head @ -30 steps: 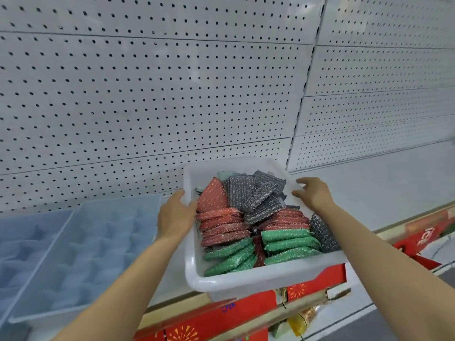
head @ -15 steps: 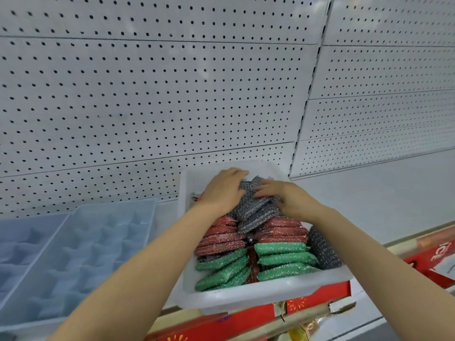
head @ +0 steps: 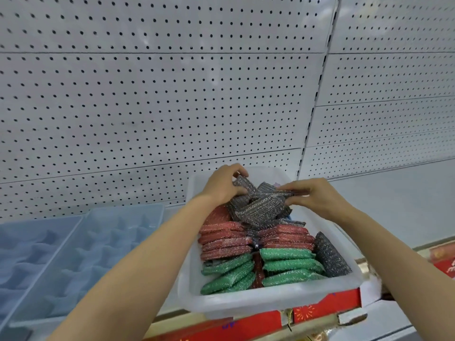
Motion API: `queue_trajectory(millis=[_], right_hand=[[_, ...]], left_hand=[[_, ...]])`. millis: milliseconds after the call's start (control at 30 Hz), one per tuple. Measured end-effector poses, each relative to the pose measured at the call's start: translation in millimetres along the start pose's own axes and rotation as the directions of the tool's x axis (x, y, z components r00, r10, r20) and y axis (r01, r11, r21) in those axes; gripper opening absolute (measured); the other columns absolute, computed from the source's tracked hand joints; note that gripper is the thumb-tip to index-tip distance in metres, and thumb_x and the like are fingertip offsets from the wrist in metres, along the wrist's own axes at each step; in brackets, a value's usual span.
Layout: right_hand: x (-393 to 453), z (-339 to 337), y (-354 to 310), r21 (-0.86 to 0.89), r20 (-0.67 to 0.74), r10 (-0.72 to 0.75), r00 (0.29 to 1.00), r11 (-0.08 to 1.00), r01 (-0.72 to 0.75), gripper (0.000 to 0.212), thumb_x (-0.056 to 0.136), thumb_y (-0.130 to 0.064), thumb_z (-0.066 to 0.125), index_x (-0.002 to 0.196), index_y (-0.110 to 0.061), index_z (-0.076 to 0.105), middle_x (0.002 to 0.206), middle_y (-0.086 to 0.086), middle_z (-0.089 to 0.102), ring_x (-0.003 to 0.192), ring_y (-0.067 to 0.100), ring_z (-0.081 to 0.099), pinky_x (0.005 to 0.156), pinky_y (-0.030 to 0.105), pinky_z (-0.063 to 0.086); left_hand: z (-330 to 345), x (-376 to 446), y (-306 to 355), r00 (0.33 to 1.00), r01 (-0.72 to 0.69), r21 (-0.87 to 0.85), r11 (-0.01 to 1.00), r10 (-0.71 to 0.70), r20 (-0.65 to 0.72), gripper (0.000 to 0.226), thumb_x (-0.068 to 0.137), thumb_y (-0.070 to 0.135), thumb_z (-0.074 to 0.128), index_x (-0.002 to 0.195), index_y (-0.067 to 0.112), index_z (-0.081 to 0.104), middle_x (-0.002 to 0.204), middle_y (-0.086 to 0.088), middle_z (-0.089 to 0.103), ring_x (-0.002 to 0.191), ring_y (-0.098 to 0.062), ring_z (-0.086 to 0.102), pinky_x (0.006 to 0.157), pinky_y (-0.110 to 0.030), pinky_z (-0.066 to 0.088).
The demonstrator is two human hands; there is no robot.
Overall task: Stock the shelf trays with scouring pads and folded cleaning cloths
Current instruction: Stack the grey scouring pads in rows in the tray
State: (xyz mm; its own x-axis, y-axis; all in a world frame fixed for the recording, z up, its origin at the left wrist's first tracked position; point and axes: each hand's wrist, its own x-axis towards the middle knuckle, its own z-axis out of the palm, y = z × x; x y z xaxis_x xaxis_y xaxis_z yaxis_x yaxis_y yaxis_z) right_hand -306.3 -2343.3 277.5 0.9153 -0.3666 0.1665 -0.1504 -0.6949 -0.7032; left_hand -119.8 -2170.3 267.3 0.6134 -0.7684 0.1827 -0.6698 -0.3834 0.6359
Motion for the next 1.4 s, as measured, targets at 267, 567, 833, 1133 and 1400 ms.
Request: queue_trajectory(millis=[267, 567, 833, 1133, 1400], right_hand=[[-3.6, -5.7, -16.8, 0.092, -0.063, -0.048, 0.997, 0.994, 0.053, 0.027, 0.087, -0.008, 0.067, 0.110, -0.020, 0.072, 0.094, -0.006, 0.074, 0.091, 0.002, 0.067, 0.089, 0.023, 0.051], [2.8, 23.2, -81.3, 0.261, -0.254, -0.084, 0.963, 0.953, 0.152, 0.028, 0.086, -0.005, 0.068, 0.109, -0.021, 0.067, 0.099, 0.004, 0.070, 0.091, 0.019, 0.068, 0.088, 0.032, 0.054], [24.1, 114.3, -172.0, 0.304, -0.187, -0.218, 0.958, 0.914, 0.268, 0.046, 0.086, 0.000, 0.066, 0.118, -0.032, 0.065, 0.105, 0.002, 0.069, 0.092, 0.026, 0.067, 0.088, 0.041, 0.056], [50.9, 227.8, -248.5, 0.385, -0.142, -0.278, 0.950, 0.869, 0.311, 0.048, 0.082, 0.001, 0.068, 0.111, -0.038, 0.067, 0.099, 0.003, 0.070, 0.076, 0.021, 0.061, 0.082, 0.030, 0.053], [81.0, 293.8, -281.9, 0.417, -0.028, -0.342, 0.939, 0.850, 0.322, 0.047, 0.083, -0.001, 0.069, 0.109, -0.040, 0.067, 0.106, -0.006, 0.068, 0.082, 0.032, 0.061, 0.081, 0.036, 0.055]], left_hand=[[-33.4, -25.7, -9.9, 0.978, 0.062, -0.187, 0.981, -0.096, -0.183, 0.029, 0.082, 0.022, 0.078, 0.098, 0.027, 0.054, 0.098, 0.006, 0.060, 0.078, -0.014, 0.056, 0.063, -0.024, 0.046], [-87.3, -51.9, -22.3, 0.979, -0.057, -0.392, 0.918, -0.025, -0.202, 0.037, 0.083, 0.008, 0.075, 0.111, 0.032, 0.070, 0.117, 0.006, 0.066, 0.099, -0.009, 0.062, 0.073, -0.010, 0.051], [-180.9, -108.1, -80.5, 0.975, -0.054, -0.373, 0.926, -0.032, -0.222, 0.038, 0.082, 0.012, 0.076, 0.110, 0.036, 0.071, 0.114, 0.006, 0.069, 0.101, -0.018, 0.066, 0.088, -0.030, 0.057], [-267.2, -175.1, -188.6, 0.947, 0.047, -0.288, 0.956, -0.134, -0.292, 0.043, 0.080, 0.007, 0.077, 0.097, 0.046, 0.071, 0.111, 0.008, 0.070, 0.100, -0.022, 0.066, 0.092, -0.039, 0.055], [-316.8, -215.3, -264.6, 0.906, 0.203, -0.241, 0.949, -0.275, -0.321, 0.038, 0.083, 0.001, 0.072, 0.098, 0.036, 0.073, 0.116, 0.008, 0.067, 0.103, -0.017, 0.063, 0.094, -0.033, 0.054]])
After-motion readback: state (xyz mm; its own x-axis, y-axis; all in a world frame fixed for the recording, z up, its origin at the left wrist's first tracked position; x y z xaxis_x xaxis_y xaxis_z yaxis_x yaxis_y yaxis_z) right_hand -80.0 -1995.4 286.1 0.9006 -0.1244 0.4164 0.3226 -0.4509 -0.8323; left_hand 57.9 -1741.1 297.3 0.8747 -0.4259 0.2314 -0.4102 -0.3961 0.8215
